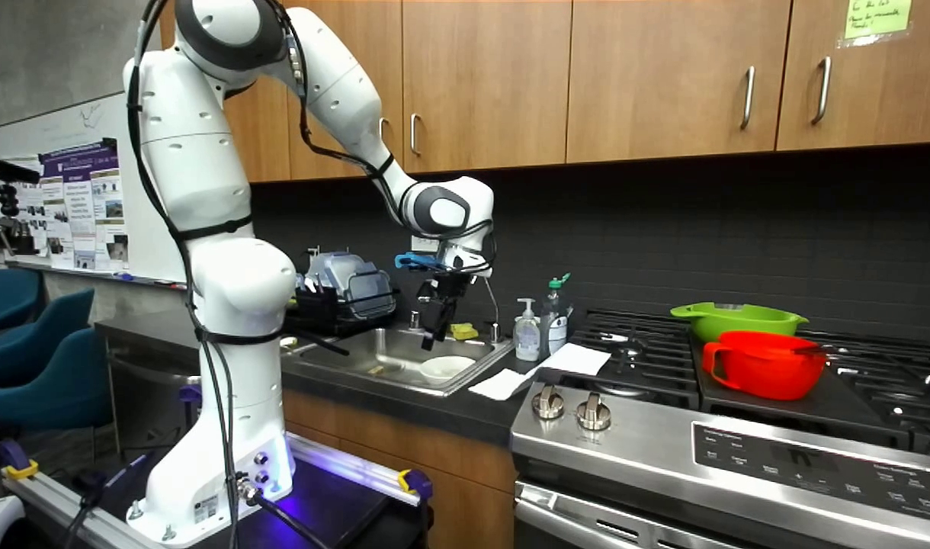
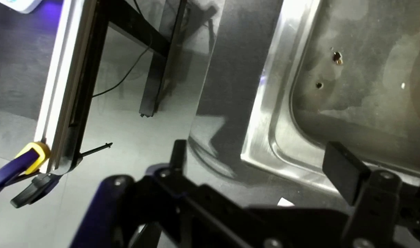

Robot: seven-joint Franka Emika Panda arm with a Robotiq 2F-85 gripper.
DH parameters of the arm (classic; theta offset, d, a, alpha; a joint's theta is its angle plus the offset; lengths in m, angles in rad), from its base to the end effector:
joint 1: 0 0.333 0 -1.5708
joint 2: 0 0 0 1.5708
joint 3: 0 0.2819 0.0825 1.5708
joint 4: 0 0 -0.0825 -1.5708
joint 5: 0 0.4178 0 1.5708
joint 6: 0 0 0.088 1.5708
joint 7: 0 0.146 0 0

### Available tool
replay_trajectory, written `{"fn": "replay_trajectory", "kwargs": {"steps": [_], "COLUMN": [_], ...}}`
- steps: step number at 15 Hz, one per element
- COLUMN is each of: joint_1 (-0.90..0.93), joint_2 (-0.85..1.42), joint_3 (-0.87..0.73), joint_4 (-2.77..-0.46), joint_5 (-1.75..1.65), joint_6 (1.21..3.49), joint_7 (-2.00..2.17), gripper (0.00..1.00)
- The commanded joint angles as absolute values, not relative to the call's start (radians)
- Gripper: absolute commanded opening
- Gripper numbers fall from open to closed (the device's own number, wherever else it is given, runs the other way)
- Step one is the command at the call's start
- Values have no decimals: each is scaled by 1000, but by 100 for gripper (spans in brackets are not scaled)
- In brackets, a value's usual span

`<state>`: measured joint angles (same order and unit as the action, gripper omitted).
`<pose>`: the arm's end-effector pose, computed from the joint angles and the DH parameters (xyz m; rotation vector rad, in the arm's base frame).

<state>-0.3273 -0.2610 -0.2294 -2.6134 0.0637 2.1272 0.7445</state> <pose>0.3592 -0.2067 0.2268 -2.3906 1.8685 0.3696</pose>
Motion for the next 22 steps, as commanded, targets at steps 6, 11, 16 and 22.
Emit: {"fn": "replay_trajectory", "kwargs": {"steps": [6,11,16,22], "joint_1": [-307,-305,-303,-294], "joint_2": [-128,-95,-17,102], "joint_3": [-213,-229,-245,-258], "joint_4": [-2507,-2456,-2396,-2283], "joint_5": [-38,-79,-72,-98], "joint_6": [2032,2025,2039,2025], "joint_7": [574,484,406,324], "gripper": [100,100,100,100]}}
